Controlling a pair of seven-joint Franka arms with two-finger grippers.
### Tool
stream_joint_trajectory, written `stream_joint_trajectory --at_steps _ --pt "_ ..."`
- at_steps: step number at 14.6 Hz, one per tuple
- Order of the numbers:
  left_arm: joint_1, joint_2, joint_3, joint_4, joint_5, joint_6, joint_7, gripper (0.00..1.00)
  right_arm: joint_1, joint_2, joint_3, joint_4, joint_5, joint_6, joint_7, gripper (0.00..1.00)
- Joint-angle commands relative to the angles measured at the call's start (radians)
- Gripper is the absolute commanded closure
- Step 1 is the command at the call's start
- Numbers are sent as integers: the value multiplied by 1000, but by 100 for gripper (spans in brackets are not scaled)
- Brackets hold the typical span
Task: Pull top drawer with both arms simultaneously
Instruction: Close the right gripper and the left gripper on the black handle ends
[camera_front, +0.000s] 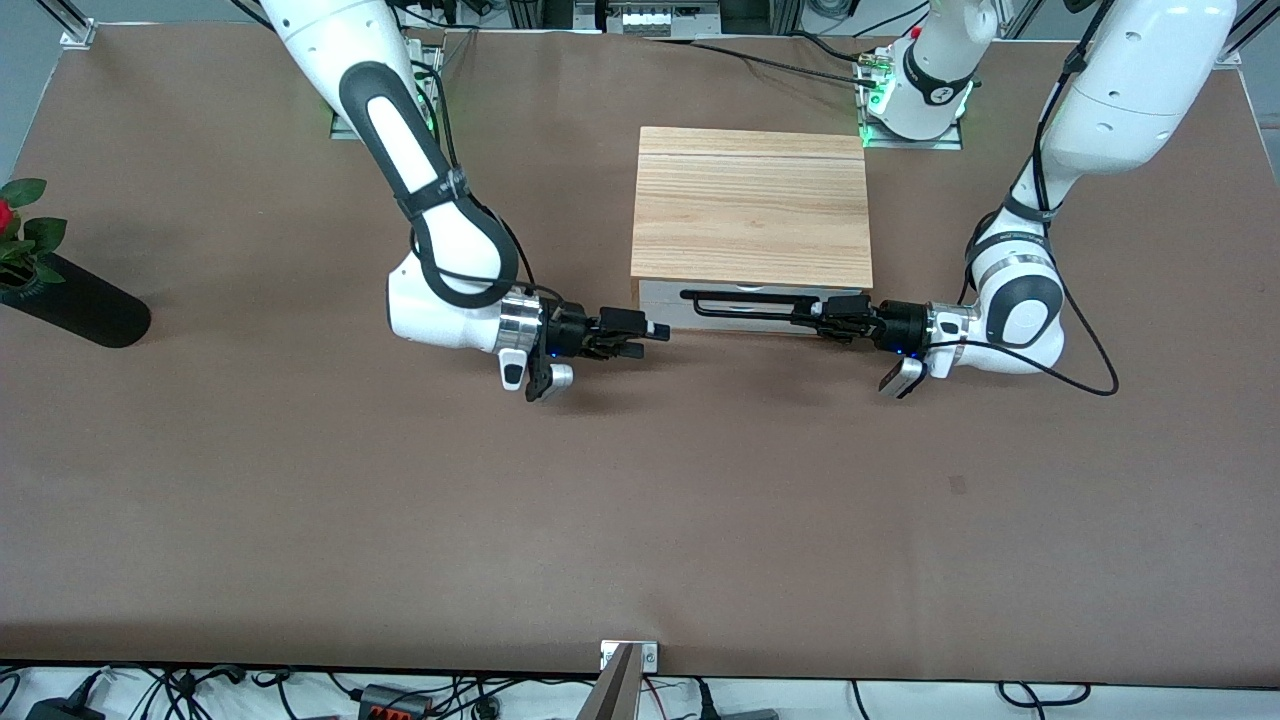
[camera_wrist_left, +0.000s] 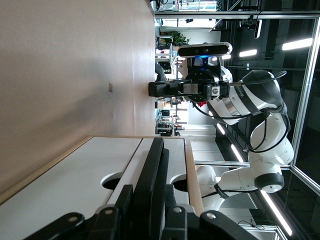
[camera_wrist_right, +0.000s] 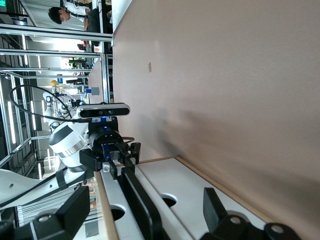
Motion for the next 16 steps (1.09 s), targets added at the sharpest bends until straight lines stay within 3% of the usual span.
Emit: stream_joint_trajectory --at_steps 1,5,11,16 --pt "-2 9 -2 10 -26 -13 24 87 -6 6 5 24 17 -13 -20 0" --pt "-1 9 -2 10 -26 -13 24 99 -6 13 6 35 20 -17 -23 0" --pt "1 9 -2 10 -26 -13 23 99 1 58 14 60 30 -28 -25 0" --pt "8 9 -2 10 -22 -13 23 99 3 65 26 63 85 -139 -22 0"
